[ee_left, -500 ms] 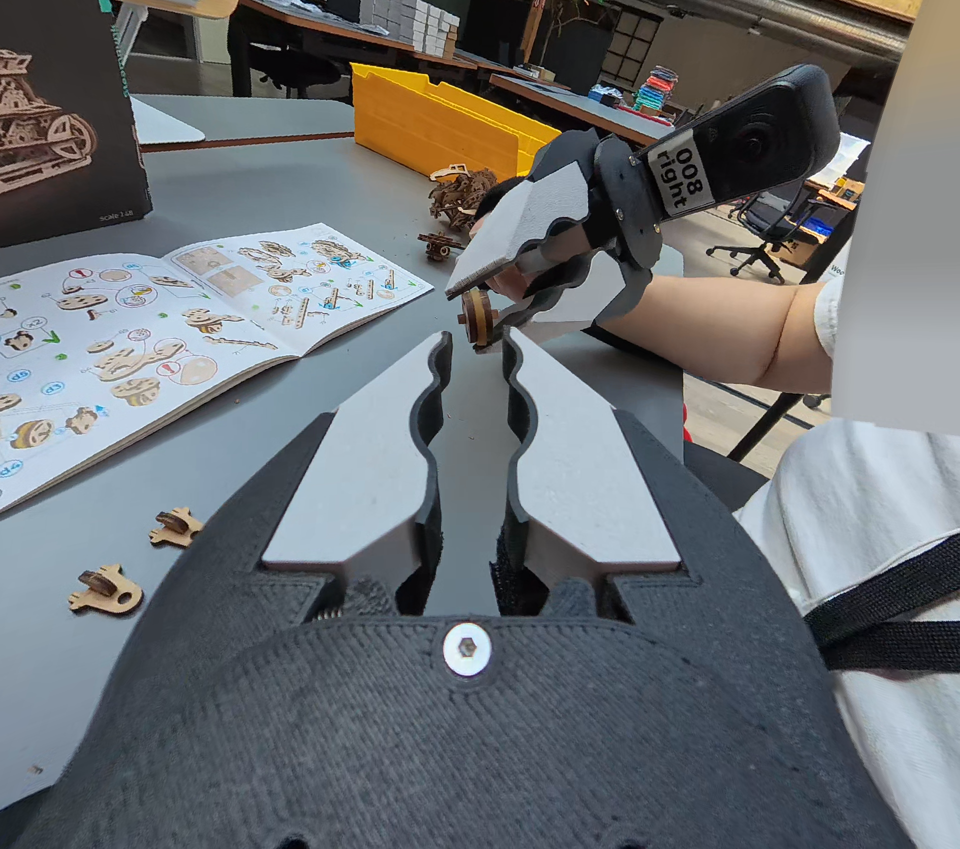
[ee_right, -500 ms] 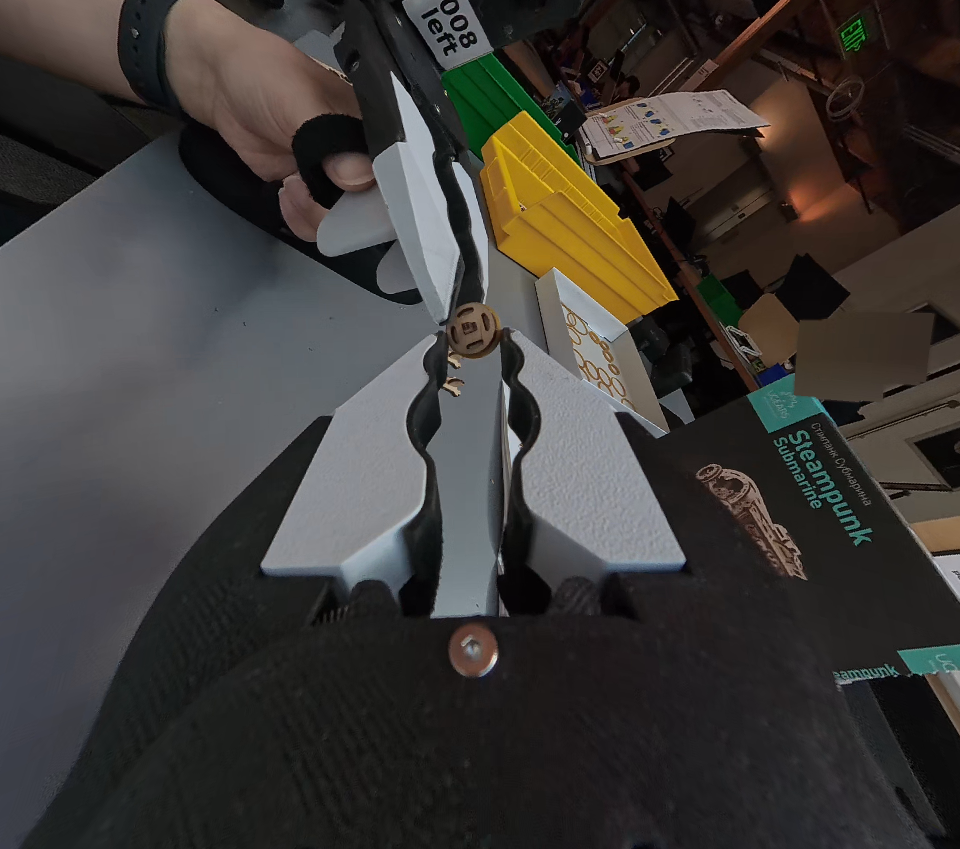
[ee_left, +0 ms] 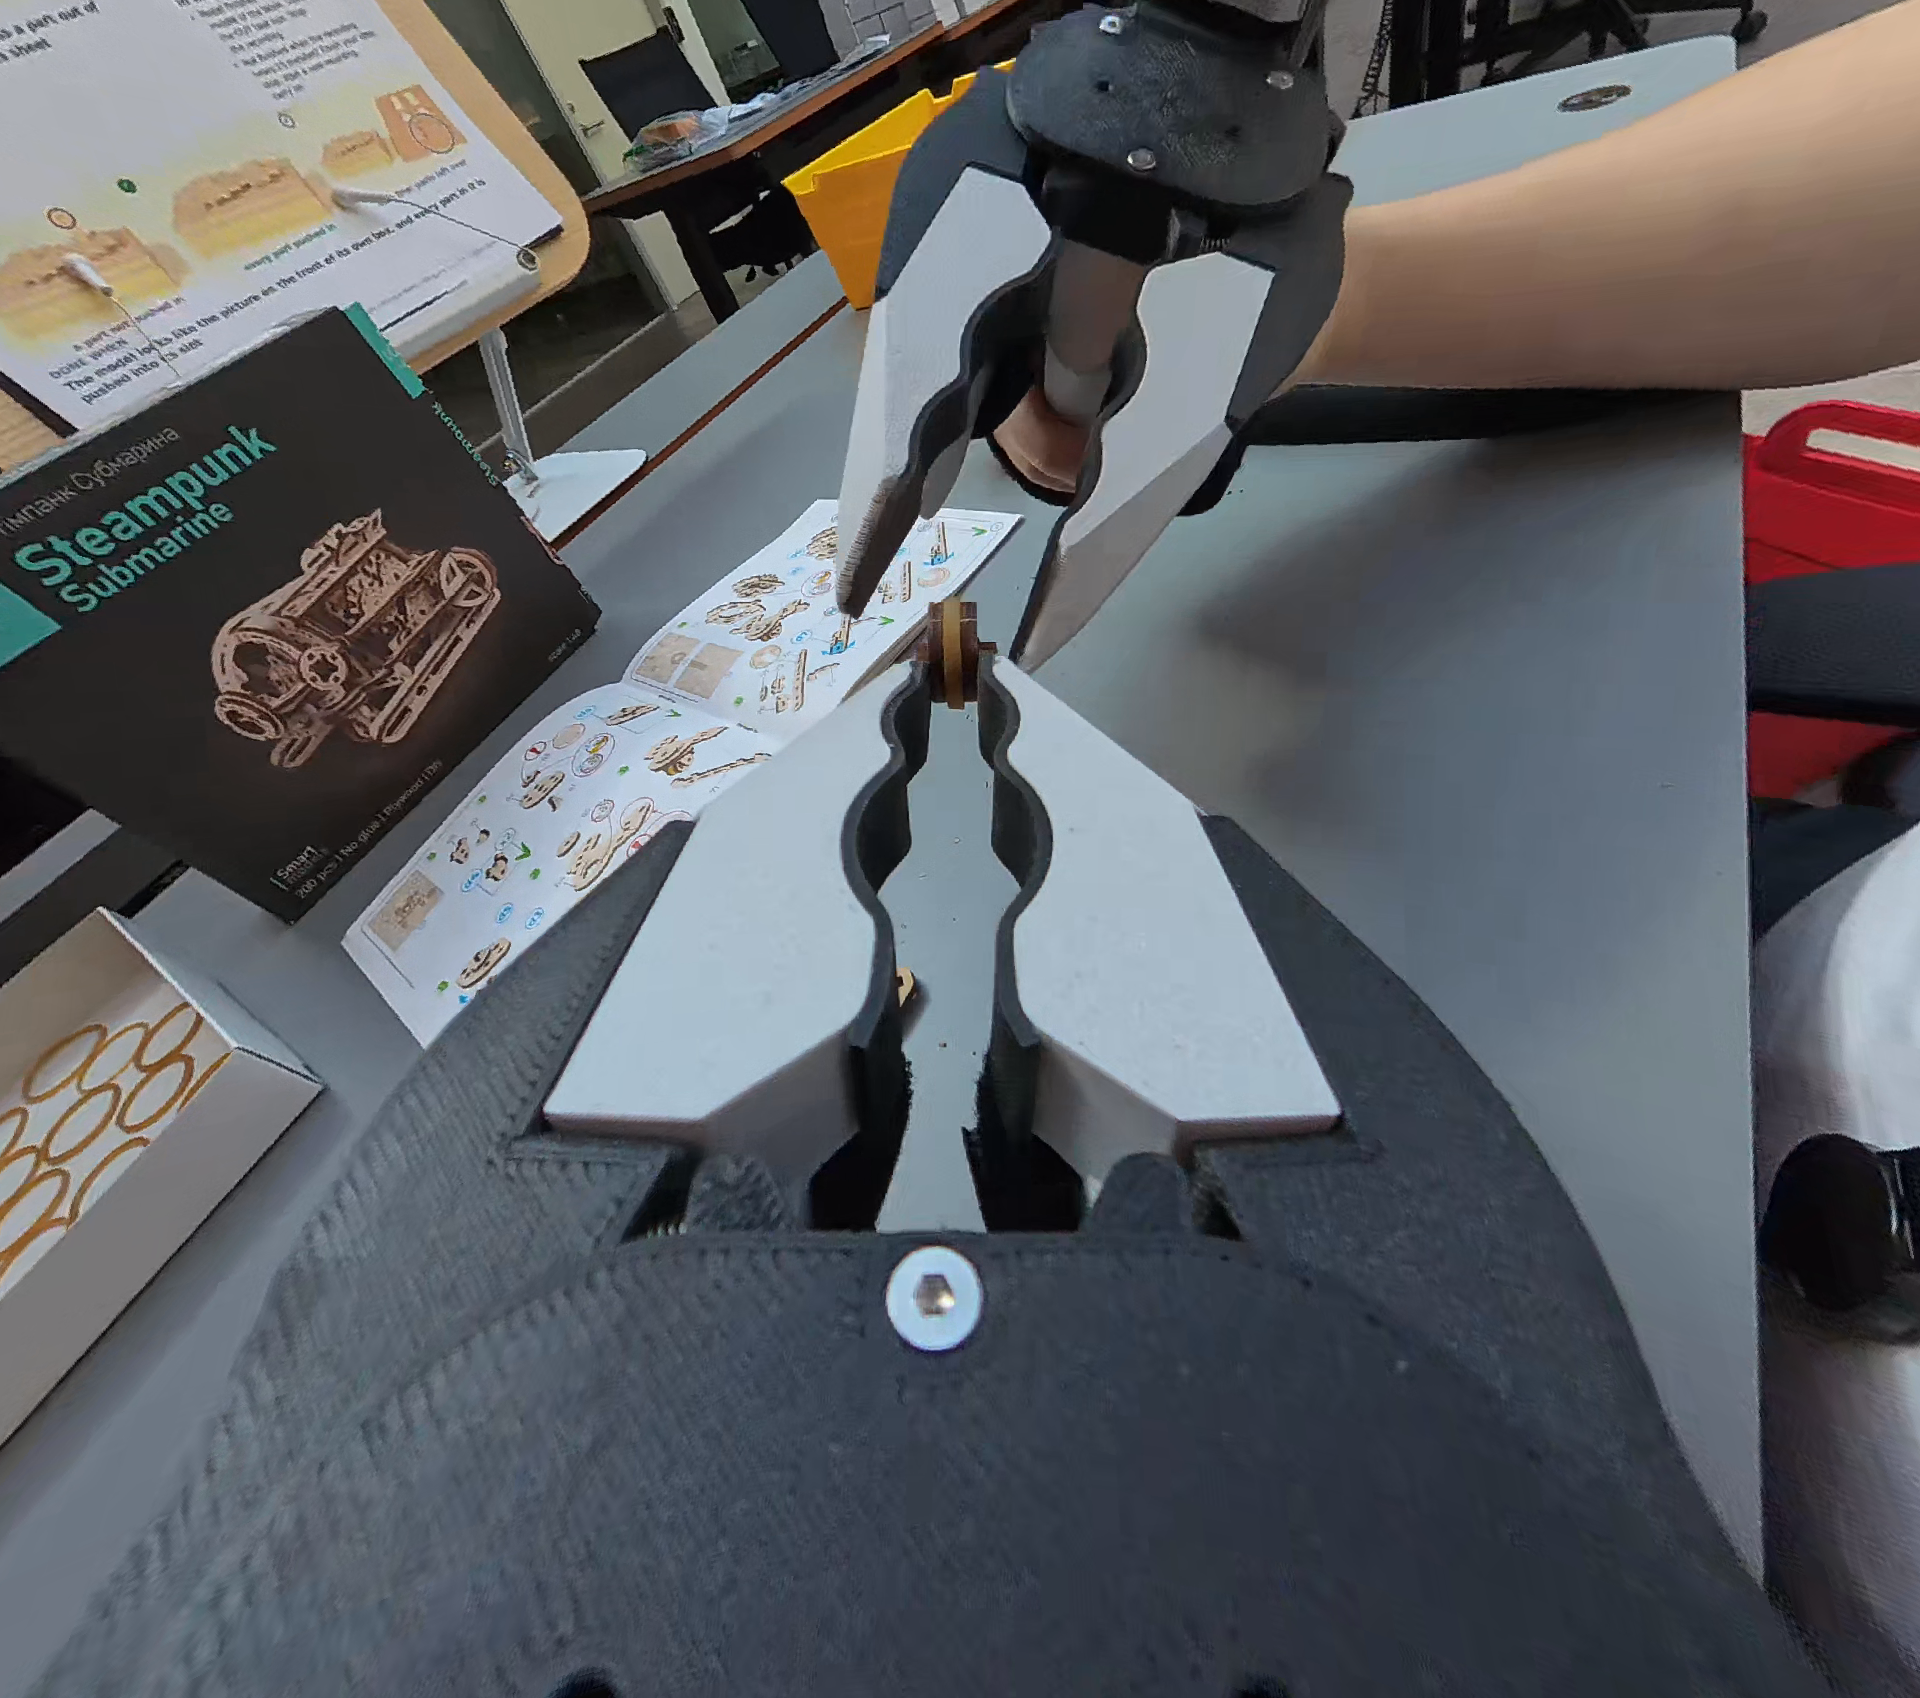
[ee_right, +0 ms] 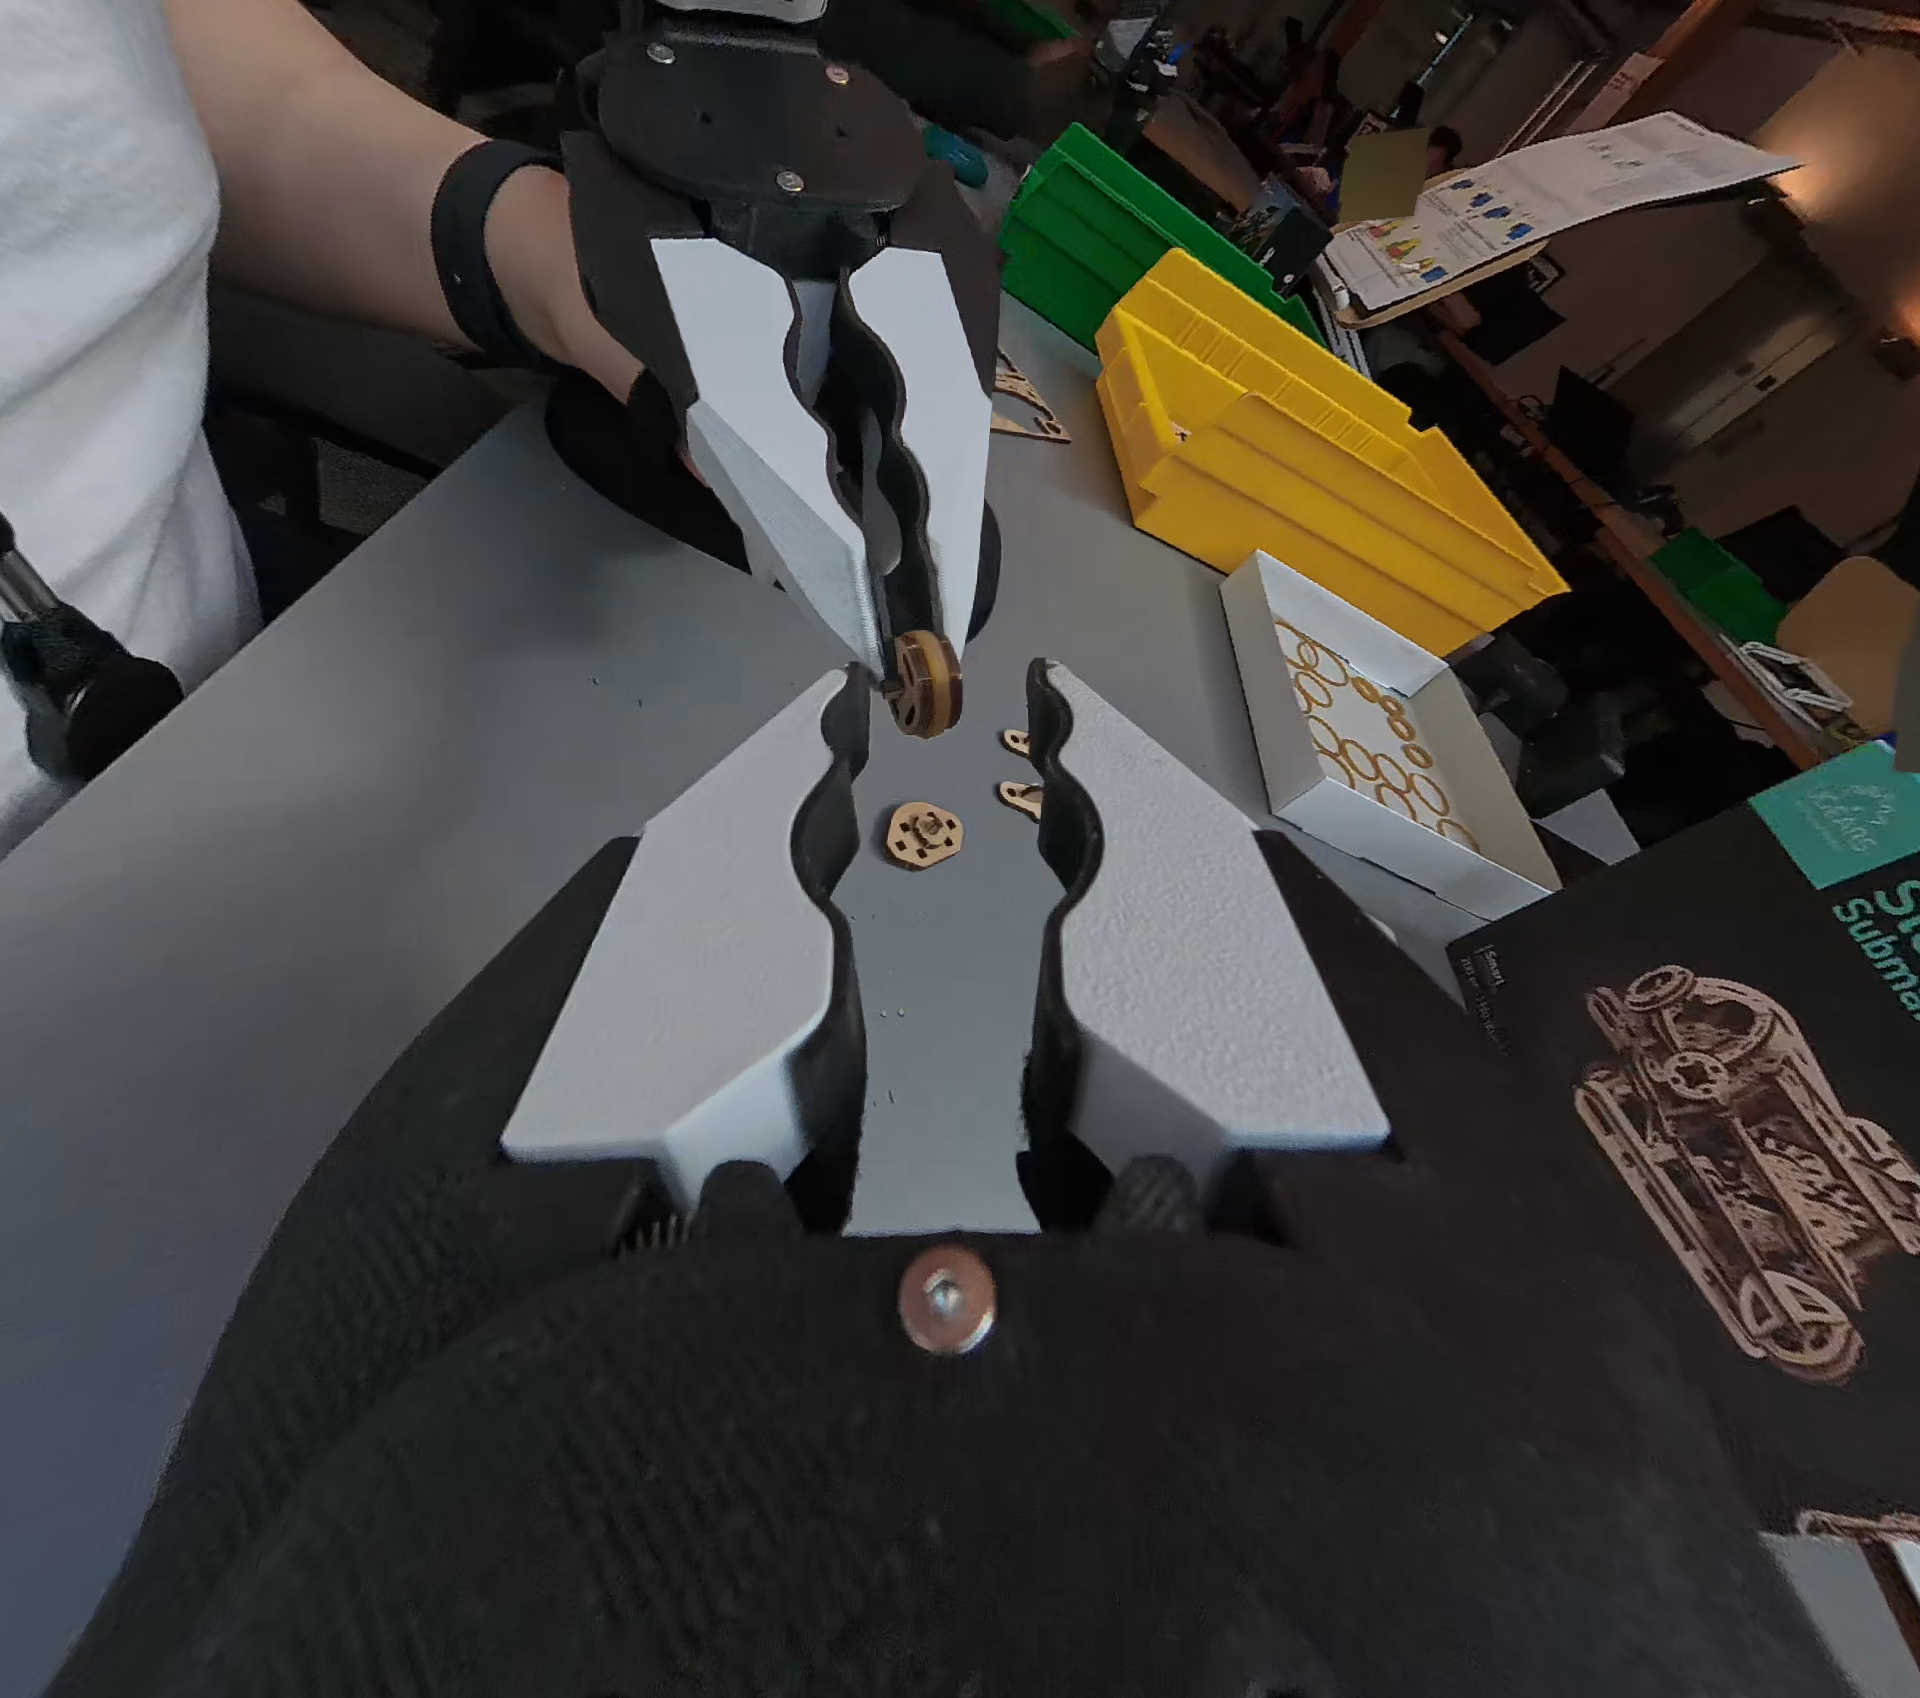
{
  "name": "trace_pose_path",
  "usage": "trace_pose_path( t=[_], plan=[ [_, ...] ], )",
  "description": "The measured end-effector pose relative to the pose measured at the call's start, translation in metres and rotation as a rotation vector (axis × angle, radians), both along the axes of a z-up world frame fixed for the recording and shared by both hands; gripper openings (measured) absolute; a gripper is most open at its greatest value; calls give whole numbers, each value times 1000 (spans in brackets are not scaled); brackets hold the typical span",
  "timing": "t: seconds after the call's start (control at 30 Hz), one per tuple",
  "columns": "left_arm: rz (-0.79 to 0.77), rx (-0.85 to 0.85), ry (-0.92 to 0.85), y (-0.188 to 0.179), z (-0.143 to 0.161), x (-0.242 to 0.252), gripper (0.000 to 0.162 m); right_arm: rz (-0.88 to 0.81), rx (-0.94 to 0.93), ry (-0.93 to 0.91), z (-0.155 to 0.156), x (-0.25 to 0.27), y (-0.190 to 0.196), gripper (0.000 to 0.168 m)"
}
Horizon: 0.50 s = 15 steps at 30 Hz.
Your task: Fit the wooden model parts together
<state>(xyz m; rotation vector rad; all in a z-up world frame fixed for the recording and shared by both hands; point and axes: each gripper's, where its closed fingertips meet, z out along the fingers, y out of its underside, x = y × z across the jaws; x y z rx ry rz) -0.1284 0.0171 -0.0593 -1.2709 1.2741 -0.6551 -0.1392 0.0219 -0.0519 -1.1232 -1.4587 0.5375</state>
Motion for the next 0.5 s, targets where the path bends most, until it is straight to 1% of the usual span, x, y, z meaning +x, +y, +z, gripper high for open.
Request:
trace_pose_path(
  t=[0.07, 0.13, 0.23, 0.3, 0.5],
  plan=[
    [-4, 20, 17, -2, -1, 0, 7, 23, -53, -61, -7, 0, 0, 25],
    [-9, 13, 24, -2, -3, -1, 7, 61, -68, -119, -12, -2, -4, 14],
    [-10, -1, 46, -2, -7, -3, 7, 86, -88, -181, -18, -3, -3, 13],
    [-22, -11, 63, -4, -11, -4, 7, 112, -136, -215, -23, -3, -5, 11],
    [-39, -49, 93, -7, -20, -6, 7, 171, -244, -265, -35, -4, -7, 9]
  ],
)
